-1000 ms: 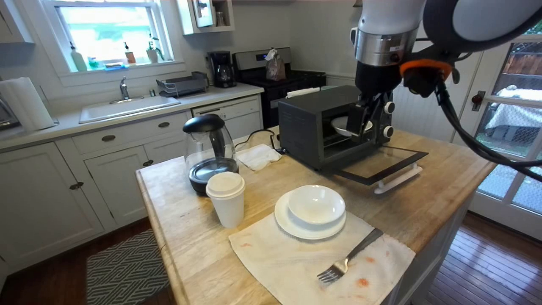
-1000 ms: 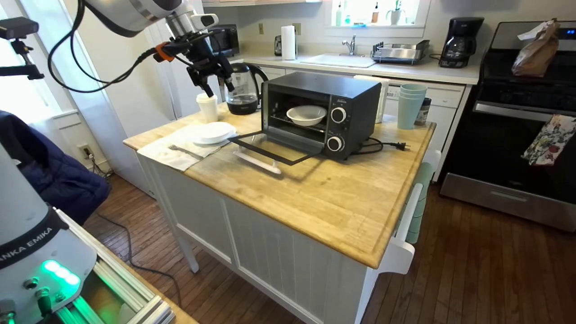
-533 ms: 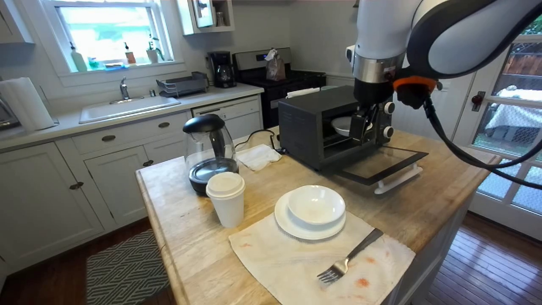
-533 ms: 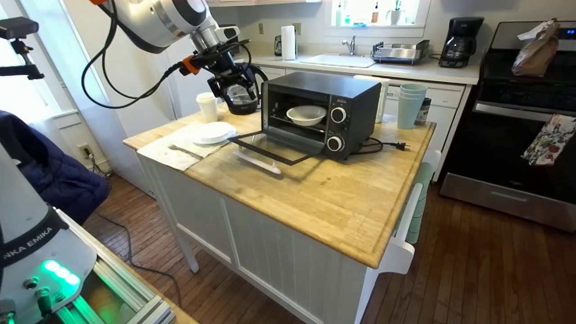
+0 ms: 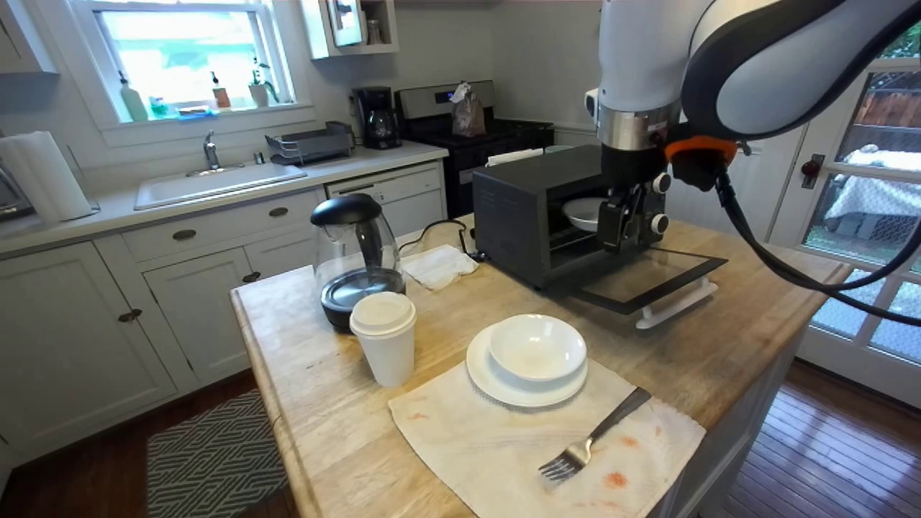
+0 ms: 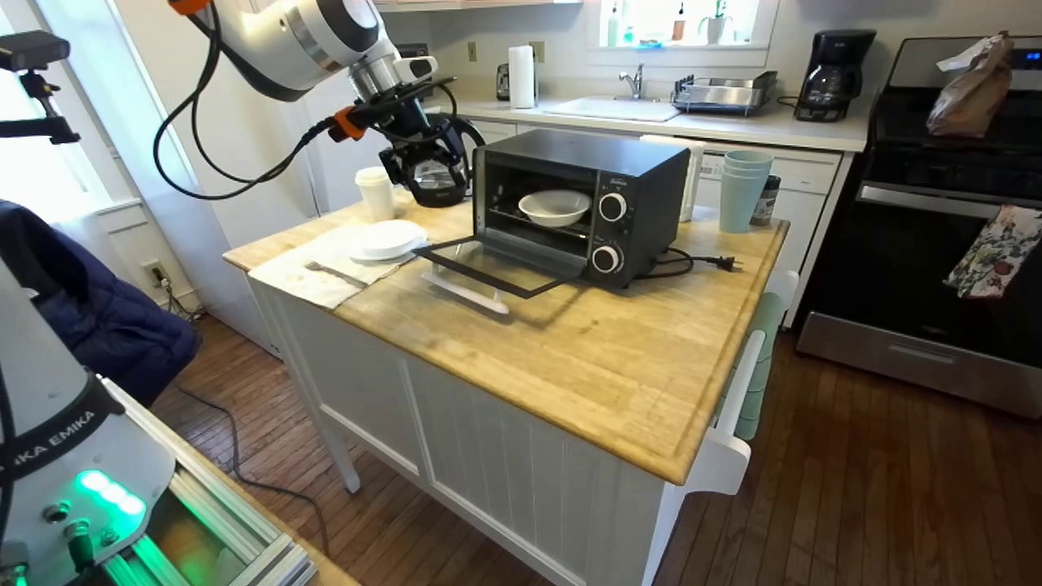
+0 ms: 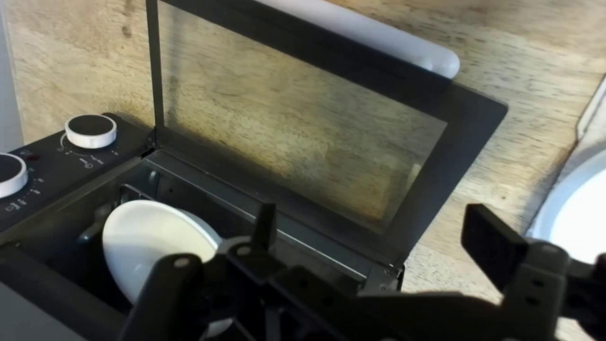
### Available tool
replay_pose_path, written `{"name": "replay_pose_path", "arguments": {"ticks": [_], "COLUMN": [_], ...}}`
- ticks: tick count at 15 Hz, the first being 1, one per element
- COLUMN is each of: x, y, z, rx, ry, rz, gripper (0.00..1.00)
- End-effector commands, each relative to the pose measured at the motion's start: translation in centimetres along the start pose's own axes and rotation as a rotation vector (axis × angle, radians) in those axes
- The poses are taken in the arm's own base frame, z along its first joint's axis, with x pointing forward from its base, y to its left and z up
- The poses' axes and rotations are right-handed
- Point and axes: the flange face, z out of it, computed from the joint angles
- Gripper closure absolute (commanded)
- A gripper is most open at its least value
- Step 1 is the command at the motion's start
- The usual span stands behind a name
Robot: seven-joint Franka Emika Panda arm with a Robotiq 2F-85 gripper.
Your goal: Pick up the white bowl from the oven tray and put it on the white bowl on the white plate, close the oven door fully
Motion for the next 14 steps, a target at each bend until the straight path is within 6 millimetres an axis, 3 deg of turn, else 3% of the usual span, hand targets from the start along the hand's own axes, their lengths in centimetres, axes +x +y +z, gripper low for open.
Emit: {"name": "replay_pose_path", "arguments": {"ticks": [1,6,14], "x": [1.8,3.5,6.5], "y": [0.1,0.9,2.5], "z": [3.5,6.0,7.8], "rx": [-0.122,-0.242,-0.354], "ry": [-0.044,-0.042,-0.051], "rz": [-0.015,-0.053,-0.080], "gripper": [0.00,0.00,0.00]}}
